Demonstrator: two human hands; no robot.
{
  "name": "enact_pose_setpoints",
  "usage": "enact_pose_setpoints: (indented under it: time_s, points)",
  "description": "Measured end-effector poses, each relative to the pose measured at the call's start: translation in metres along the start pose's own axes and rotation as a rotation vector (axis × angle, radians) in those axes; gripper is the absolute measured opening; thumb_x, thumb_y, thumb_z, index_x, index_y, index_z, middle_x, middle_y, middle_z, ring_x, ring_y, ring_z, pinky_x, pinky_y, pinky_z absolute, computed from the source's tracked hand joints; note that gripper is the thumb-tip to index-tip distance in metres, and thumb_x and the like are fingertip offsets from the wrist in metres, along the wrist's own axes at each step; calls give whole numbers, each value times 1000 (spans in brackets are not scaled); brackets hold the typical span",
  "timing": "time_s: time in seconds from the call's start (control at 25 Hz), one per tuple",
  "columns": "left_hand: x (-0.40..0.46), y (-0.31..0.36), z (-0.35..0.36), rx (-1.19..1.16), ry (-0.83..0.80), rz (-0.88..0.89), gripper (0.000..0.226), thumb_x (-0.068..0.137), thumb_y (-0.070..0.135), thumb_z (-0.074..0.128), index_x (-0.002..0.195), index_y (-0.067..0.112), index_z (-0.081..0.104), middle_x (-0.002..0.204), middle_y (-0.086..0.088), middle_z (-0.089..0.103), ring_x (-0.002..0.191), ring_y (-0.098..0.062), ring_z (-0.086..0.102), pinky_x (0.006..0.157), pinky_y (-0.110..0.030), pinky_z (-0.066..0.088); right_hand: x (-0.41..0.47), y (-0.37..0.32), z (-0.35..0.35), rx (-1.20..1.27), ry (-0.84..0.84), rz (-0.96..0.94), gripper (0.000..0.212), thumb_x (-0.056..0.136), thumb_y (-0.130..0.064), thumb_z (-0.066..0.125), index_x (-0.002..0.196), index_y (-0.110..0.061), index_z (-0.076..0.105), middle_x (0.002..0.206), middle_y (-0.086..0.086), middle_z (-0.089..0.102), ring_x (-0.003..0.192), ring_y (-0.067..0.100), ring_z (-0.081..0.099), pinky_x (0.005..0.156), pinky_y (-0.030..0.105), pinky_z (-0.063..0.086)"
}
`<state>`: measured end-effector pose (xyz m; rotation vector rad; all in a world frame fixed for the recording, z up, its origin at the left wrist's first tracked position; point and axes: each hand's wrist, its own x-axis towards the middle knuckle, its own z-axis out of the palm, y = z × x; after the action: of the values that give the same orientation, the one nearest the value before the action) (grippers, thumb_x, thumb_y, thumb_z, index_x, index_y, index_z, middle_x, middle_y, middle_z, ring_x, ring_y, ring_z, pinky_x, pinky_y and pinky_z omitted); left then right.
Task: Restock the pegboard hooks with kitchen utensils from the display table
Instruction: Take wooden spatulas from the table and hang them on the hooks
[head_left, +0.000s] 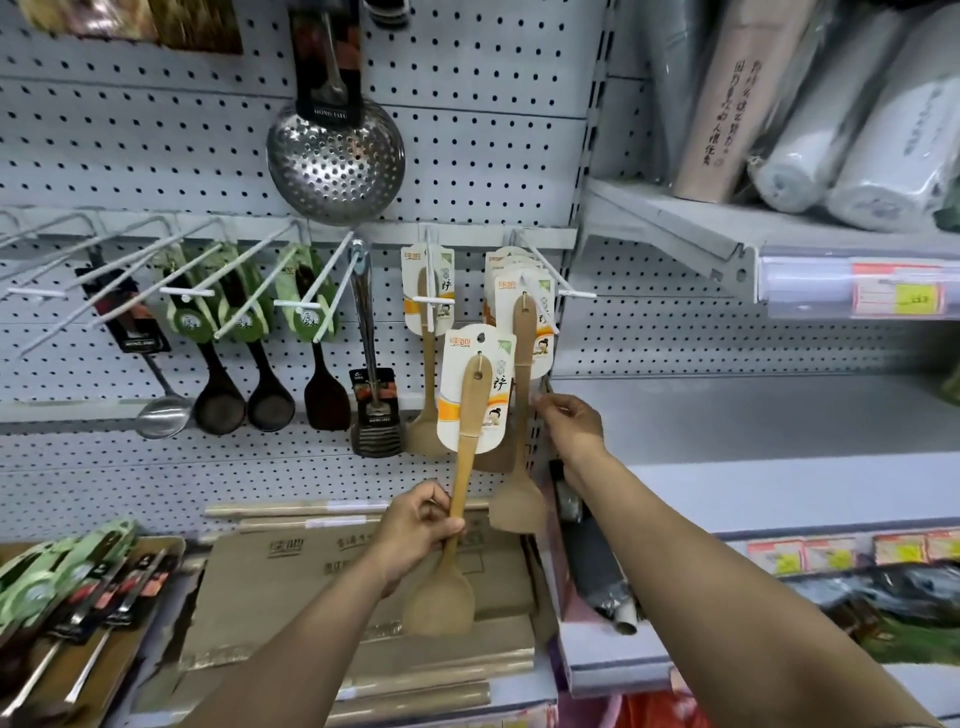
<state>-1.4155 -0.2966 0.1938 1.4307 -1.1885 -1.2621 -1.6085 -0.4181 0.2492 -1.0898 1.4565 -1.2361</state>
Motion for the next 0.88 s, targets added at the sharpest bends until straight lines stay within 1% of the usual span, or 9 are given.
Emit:
enact_pose_setpoints:
  time_s: [0.08, 0.16, 0.24, 0.32, 0.4, 0.44, 0.6, 0.8, 0.88]
  points:
    - [-7, 2, 7, 16, 4, 26, 16, 84, -2, 68, 81, 8, 55, 81, -13, 70, 78, -19, 72, 64, -21, 53, -19, -12, -3, 135, -45, -42, 17, 91, -33, 70, 97, -17, 73, 94, -3, 74, 92, 16, 67, 82, 28, 53]
    - [-14, 6, 18, 11, 2, 48, 17, 84, -4, 68, 80, 8, 55, 80, -12, 69, 77, -18, 71, 67, -23, 54, -42, -30, -8, 378, -185, -65, 26, 93, -33, 67, 101, -10, 73, 94, 3, 77, 85, 15, 71, 73, 27, 56]
    - [-19, 9, 28, 13, 0, 69, 18, 84, -5, 67, 79, 8, 55, 79, -13, 68, 80, -22, 71, 69, -27, 56, -62, -48, -16, 510, -277, -104, 24, 91, -33, 66, 95, -10, 73, 86, 3, 76, 75, 13, 70, 65, 25, 55]
    - [-21, 12, 37, 28, -8, 88, 20, 83, -3, 69, 79, 11, 55, 83, -18, 70, 86, -28, 72, 76, -37, 59, -72, -56, -23, 450, -300, -189, 16, 85, -29, 73, 90, -14, 74, 86, 2, 76, 75, 13, 69, 69, 28, 55]
    - [-22, 15, 46, 42, -18, 96, 20, 82, -2, 70, 79, 11, 55, 87, -22, 70, 89, -32, 71, 82, -43, 58, -76, -59, -29, 368, -284, -261, 15, 82, -18, 77, 96, -11, 74, 96, 6, 77, 85, 15, 70, 80, 31, 57]
    - [-23, 16, 50, 55, -24, 103, 19, 82, -2, 70, 80, 11, 55, 87, -21, 71, 88, -30, 72, 83, -43, 57, -78, -61, -32, 362, -266, -269, 16, 83, -13, 77, 98, -9, 73, 97, 6, 76, 86, 14, 70, 81, 30, 57]
    - [-22, 18, 61, 70, -38, 119, 15, 82, 0, 71, 86, 5, 57, 83, -14, 74, 82, -24, 73, 80, -40, 59, -76, -68, -40, 378, -232, -250, 16, 84, -7, 75, 100, -5, 71, 92, 5, 75, 76, 8, 71, 69, 20, 55]
    - [-15, 19, 64, 33, -44, 90, 16, 82, -1, 71, 86, 5, 56, 81, -14, 73, 81, -23, 73, 77, -37, 60, -59, -64, -33, 367, -209, -199, 30, 81, -12, 79, 107, 1, 72, 102, 12, 76, 83, 17, 71, 76, 28, 57]
    - [-8, 20, 64, 41, -30, 92, 15, 83, 0, 70, 87, 4, 56, 82, -16, 73, 80, -23, 73, 75, -34, 60, -50, -65, -27, 360, -196, -189, 29, 81, -13, 79, 106, 0, 72, 99, 11, 76, 82, 15, 71, 74, 26, 57]
